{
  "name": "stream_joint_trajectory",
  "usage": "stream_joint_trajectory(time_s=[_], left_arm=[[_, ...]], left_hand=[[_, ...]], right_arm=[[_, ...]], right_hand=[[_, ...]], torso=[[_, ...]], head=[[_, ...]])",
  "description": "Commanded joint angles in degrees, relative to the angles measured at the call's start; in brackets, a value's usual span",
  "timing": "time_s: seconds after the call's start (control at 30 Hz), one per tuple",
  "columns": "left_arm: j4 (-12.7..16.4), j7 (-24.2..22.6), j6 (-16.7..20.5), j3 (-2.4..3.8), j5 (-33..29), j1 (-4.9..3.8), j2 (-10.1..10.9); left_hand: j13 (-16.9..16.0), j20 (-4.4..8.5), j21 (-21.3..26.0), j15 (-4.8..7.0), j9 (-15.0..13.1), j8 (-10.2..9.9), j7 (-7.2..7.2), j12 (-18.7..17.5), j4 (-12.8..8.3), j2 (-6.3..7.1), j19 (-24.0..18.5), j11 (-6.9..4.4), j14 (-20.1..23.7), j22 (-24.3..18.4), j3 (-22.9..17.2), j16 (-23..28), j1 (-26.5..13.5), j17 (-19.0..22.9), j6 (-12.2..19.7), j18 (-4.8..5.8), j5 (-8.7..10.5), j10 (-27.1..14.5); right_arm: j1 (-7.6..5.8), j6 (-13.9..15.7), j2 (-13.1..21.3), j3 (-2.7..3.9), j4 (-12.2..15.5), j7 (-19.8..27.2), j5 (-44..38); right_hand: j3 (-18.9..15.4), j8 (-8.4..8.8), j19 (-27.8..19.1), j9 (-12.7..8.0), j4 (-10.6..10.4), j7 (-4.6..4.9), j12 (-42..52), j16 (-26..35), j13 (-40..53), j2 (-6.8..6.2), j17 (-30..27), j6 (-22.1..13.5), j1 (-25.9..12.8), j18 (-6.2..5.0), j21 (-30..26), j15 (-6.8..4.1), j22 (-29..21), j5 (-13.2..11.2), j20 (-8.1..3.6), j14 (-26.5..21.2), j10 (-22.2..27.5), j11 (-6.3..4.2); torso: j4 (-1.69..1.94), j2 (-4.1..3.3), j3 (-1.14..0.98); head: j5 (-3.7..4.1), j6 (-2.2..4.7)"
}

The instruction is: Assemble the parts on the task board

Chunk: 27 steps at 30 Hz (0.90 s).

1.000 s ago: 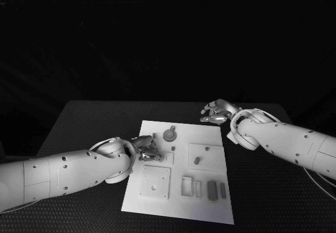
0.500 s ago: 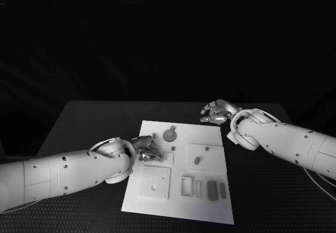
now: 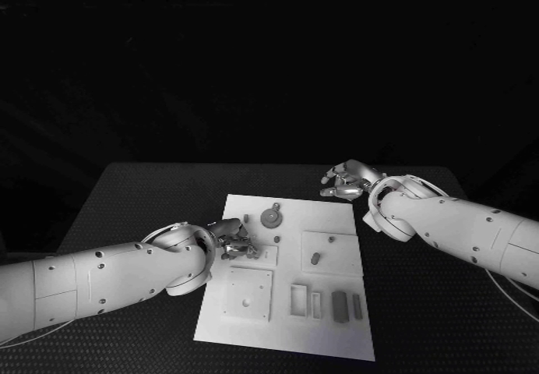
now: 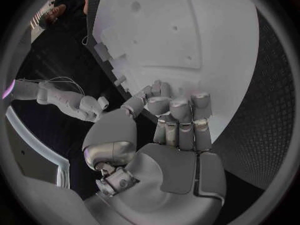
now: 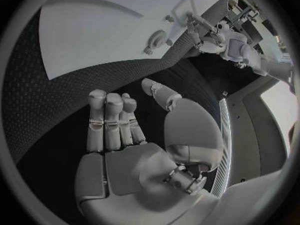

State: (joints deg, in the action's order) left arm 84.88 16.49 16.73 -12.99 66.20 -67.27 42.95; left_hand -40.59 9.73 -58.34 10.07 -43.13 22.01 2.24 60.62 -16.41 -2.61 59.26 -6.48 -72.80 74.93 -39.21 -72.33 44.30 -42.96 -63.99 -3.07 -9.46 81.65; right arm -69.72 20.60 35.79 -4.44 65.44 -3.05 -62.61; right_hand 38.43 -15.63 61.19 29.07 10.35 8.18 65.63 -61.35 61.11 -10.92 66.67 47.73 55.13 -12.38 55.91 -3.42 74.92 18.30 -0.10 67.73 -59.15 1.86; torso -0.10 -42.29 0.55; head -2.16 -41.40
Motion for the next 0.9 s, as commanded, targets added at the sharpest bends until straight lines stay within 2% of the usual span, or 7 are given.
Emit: stream_joint_trajectory(time_s=[0.03,0.07,0.13,0.57,0.9], left_arm=[[0.2,-0.73,0.53,0.35,-1.63,0.01,-0.02],[0.15,-0.74,0.44,0.53,-1.63,0.01,-0.08],[0.14,-0.78,0.39,0.67,-1.63,0.01,-0.09],[0.15,-0.44,0.14,0.79,0.53,0.0,-0.08],[0.24,0.55,-0.12,0.75,5.52,0.01,-0.47]], left_hand=[[0.08,5.03,-0.1,0.1,0.16,0.34,-3.75,0.38,0.01,-1.93,-0.13,-1.35,0.16,0.94,-0.5,-0.33,-1.02,0.09,-8.65,-0.63,-0.24,-1.59],[0.09,5.04,-0.13,0.1,0.19,0.38,-3.77,0.44,-0.07,-2.41,-0.16,-1.34,0.17,0.97,-0.64,-0.37,-1.64,0.09,-8.64,-0.63,-0.25,-1.6],[0.09,5.05,-0.15,0.11,0.21,0.41,-3.8,0.48,-0.1,-2.56,-0.18,-1.34,0.18,0.98,-0.8,-0.39,-1.88,0.09,-8.63,-0.65,-0.2,-1.61],[0.17,5.07,-0.36,0.06,0.34,0.67,-3.85,0.74,-0.19,-4.13,-0.29,-1.39,0.18,1.03,-2.0,-0.62,-4.35,0.11,-8.59,-0.67,0.19,-1.71],[0.19,5.13,-0.48,0.08,0.37,0.75,-3.89,0.82,-0.32,-4.42,-0.31,-1.43,0.17,1.06,-2.5,-0.67,-4.9,0.13,-8.56,-0.74,0.34,-1.75]], right_arm=[[0.02,-0.51,-0.02,0.02,0.01,0.45,-0.06],[0.02,-0.51,-0.03,0.02,0.01,0.45,-0.06],[0.02,-0.53,-0.02,0.02,0.01,0.45,-0.06],[0.02,-0.58,0.06,0.02,0.02,0.44,-0.06],[0.02,-0.55,0.18,0.02,0.11,0.42,-0.06]], right_hand=[[-0.31,-0.11,0.14,-0.07,-0.01,0.98,0.21,-0.33,-0.06,-0.04,-0.08,1.26,-0.36,-2.62,-0.36,0.03,0.9,0.37,-0.12,-0.32,6.34,0.93],[-0.31,-0.11,0.15,-0.07,-0.01,0.98,0.21,-0.33,-0.06,-0.04,-0.08,1.26,-0.36,-2.62,-0.36,0.03,0.9,0.37,-0.12,-0.32,6.35,0.93],[-0.31,-0.11,0.15,-0.07,-0.01,0.98,0.22,-0.33,-0.07,-0.04,-0.08,1.27,-0.36,-2.62,-0.36,0.03,0.9,0.38,-0.13,-0.32,6.35,0.93],[-0.29,-0.12,0.16,-0.07,0.03,0.98,0.27,-0.37,-0.13,-0.02,-0.12,1.28,-0.37,-2.62,-0.38,0.03,0.92,0.71,-0.14,-0.33,6.35,0.93],[-0.28,-0.13,0.18,-0.08,0.06,0.97,0.34,-0.41,-0.21,0.0,-0.16,1.29,-0.41,-2.62,-0.39,0.02,0.93,1.15,-0.15,-0.34,6.37,0.92]], torso=[[0.03,0.02,-0.06],[0.03,0.01,-0.06],[0.01,0.0,-0.04],[0.03,-0.02,-0.02],[0.07,0.0,-0.01]], head=[[-0.05,0.07],[-0.04,0.08],[0.0,0.04],[0.07,0.0],[0.01,-0.06]])
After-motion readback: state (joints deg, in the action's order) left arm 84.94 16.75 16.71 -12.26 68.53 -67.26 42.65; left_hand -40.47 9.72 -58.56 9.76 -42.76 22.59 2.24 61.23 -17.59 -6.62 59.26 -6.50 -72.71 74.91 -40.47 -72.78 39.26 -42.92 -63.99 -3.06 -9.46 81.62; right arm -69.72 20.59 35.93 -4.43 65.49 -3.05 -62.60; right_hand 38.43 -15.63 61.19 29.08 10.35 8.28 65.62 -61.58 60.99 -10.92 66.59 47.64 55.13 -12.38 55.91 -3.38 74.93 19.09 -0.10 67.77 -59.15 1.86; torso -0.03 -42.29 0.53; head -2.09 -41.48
